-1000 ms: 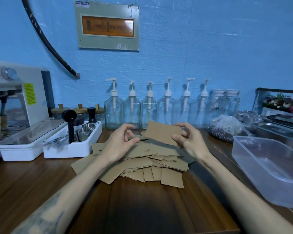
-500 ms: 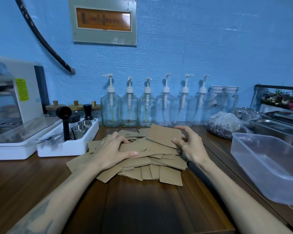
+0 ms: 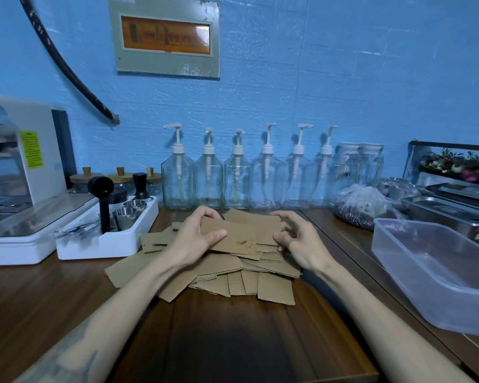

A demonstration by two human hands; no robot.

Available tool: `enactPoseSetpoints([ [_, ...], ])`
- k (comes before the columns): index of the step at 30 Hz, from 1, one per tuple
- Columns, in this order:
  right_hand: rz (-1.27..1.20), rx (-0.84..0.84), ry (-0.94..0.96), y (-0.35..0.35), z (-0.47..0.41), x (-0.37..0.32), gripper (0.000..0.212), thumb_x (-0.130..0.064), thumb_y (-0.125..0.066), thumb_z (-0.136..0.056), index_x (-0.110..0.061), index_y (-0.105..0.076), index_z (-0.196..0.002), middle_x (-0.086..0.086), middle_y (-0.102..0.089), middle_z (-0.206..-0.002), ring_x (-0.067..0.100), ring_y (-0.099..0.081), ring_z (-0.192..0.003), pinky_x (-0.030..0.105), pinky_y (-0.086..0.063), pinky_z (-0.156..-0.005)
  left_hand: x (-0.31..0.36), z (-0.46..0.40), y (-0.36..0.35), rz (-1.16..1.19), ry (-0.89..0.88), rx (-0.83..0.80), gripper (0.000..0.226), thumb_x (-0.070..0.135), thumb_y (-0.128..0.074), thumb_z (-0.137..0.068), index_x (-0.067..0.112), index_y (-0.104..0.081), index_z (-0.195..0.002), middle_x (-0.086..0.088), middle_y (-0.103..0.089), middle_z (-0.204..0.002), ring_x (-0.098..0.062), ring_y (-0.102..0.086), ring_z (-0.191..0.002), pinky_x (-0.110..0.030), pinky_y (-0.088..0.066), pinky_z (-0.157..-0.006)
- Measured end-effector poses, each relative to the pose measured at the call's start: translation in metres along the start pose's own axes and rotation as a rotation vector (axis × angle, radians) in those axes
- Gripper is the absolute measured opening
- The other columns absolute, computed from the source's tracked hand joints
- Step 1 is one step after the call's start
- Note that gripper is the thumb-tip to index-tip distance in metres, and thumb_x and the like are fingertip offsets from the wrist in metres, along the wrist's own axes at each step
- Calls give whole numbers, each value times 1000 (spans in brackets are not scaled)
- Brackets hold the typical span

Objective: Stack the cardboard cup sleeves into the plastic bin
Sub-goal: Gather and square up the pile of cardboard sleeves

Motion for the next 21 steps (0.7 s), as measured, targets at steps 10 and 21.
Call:
enactPoseSetpoints([
  [10,-89,-198,-37,-20,8,-17,65,20,-42,-90,-24,-53,-137,15,-68,-103,27,-63,-84,30,-53,-74,1,3,-17,-79,-28,-78,65,32,-63,-94,30,-16,-139,4,-48,-131,-17,-50,-123,-44,-37,-110],
  [21,-24,-91,9,-27,8,-22,37,-10,-71,-90,-34,-66,-118,9,-69,-85,20,-60,-70,43,-57,-77,0,-1,-13,-196,-143,-23,33,37,-66,-91,33,-56,-122,12,-55,-121,-8,-51,-115,-33,-41,-100],
])
Point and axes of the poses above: each hand's wrist, its own z-axis away from the middle knuckle, its own y-axis out of the back of the hand, x = y × z, the point moved 3 cm from there along -z, towards the middle knuckle
